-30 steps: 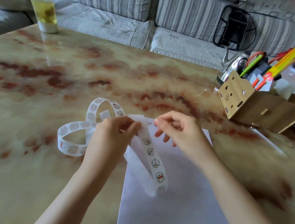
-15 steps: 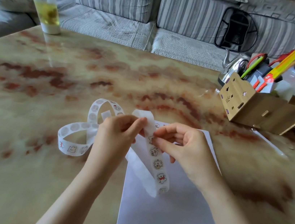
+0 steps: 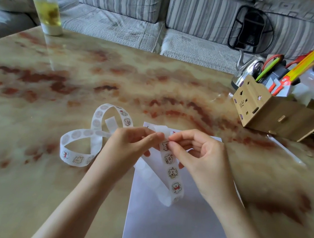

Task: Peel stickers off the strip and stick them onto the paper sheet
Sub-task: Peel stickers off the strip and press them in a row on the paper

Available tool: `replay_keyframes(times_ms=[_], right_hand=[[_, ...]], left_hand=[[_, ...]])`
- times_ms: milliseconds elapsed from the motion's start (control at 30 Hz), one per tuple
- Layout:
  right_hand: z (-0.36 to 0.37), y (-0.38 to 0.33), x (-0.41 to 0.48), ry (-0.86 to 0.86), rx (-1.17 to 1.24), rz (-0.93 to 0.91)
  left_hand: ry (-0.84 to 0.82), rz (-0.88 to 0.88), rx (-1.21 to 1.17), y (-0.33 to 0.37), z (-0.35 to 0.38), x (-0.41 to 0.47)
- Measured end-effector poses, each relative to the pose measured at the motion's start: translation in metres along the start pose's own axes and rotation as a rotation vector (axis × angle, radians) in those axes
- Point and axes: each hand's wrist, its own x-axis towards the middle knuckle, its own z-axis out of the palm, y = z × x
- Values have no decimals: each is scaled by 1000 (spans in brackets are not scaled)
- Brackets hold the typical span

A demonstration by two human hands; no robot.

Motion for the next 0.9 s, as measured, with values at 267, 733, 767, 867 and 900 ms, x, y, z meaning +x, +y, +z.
replay_keyframes(times_ms=[267, 733, 767, 867, 900], right_hand=[[2, 5, 0, 10, -12, -22], [-3, 8, 2, -33, -3, 38], [-3, 8, 2, -41, 5, 46], [-4, 8, 2, -73, -8, 75], [-5, 9, 2, -86, -46, 78]], left_hand=[[-12, -24, 2, -1, -1, 0], [-30, -6, 42, -4, 1, 2], [-31, -2, 44, -4, 1, 2], [-31, 0, 30, -6, 1, 3], [-30, -2, 28, -7, 1, 3]])
